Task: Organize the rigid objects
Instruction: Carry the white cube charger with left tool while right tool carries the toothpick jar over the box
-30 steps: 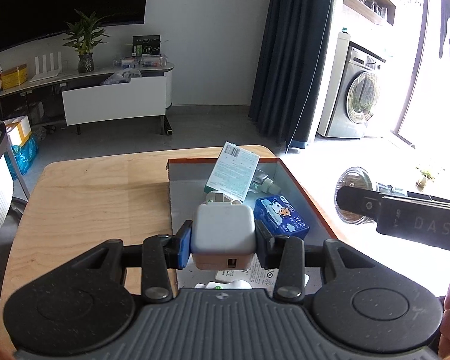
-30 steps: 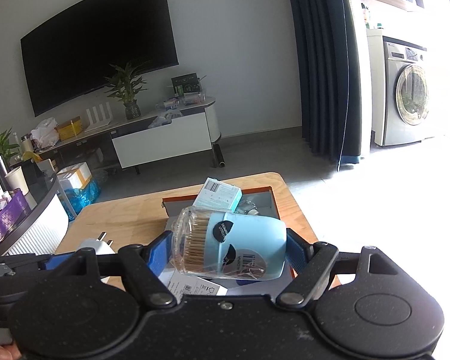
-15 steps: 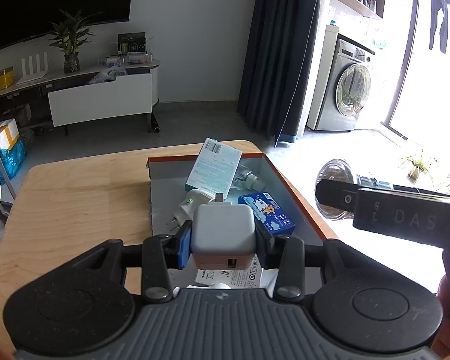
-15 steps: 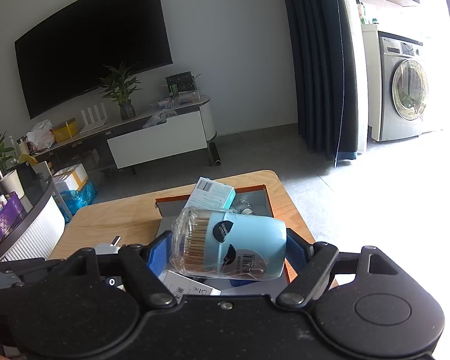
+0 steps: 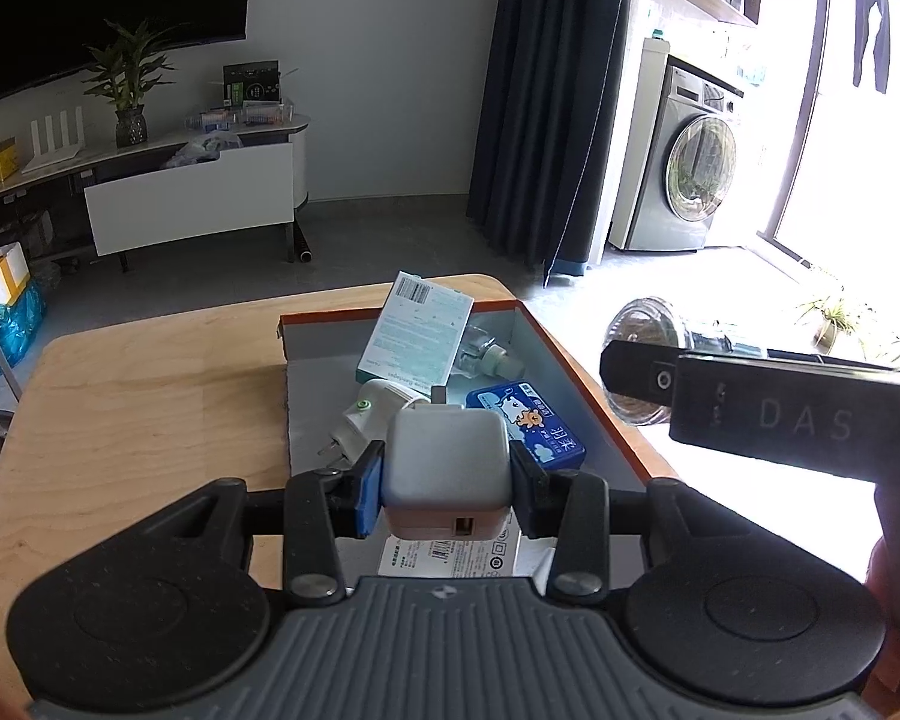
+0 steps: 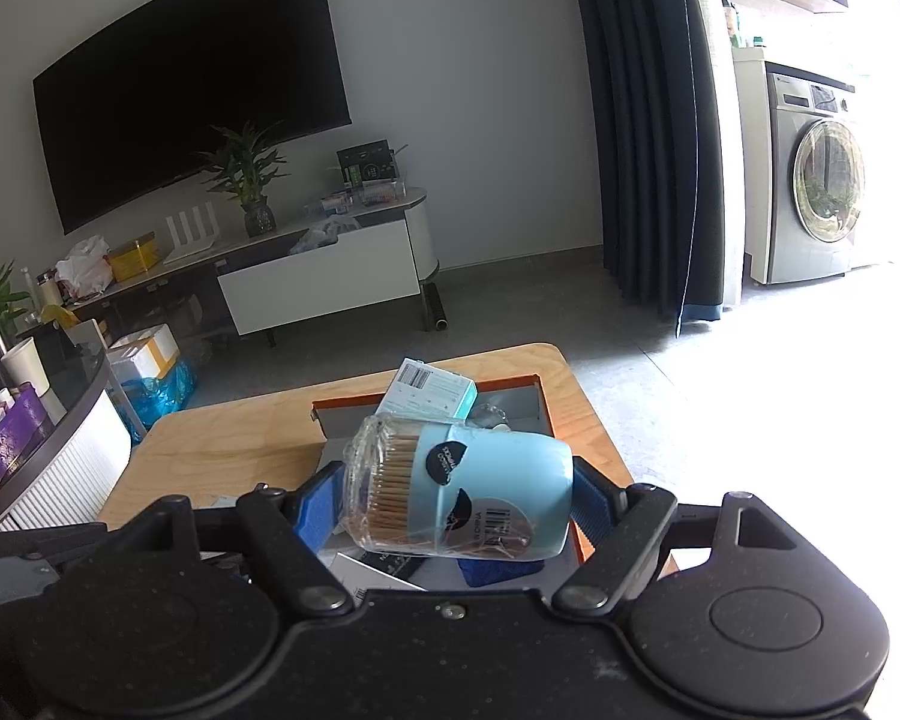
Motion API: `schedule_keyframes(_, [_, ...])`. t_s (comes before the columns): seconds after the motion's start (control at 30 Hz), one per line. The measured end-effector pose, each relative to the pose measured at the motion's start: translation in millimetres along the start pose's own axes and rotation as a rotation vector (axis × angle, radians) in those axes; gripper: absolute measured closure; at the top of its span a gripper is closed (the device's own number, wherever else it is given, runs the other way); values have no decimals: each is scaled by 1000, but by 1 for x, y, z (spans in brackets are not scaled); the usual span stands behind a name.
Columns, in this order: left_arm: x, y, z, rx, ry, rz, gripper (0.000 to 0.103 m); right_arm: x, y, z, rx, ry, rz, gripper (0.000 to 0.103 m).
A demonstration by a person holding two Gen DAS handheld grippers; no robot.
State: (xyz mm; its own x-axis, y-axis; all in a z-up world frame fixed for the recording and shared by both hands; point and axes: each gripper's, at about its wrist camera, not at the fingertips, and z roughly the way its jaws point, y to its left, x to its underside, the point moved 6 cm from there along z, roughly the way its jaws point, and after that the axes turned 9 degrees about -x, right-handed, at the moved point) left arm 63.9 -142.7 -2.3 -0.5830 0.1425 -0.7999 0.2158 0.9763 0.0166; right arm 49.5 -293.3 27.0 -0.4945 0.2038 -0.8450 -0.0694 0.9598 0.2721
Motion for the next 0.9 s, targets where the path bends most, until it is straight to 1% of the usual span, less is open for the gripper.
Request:
schedule_keyframes(0.5, [-2,-7,9,16,15,11,61,0,-2,8,-3,15,-8,11])
schedule_keyframes(0.9, [-1,-14,15,24,27,16,61,-3,-7,24,-8,51,-7,11])
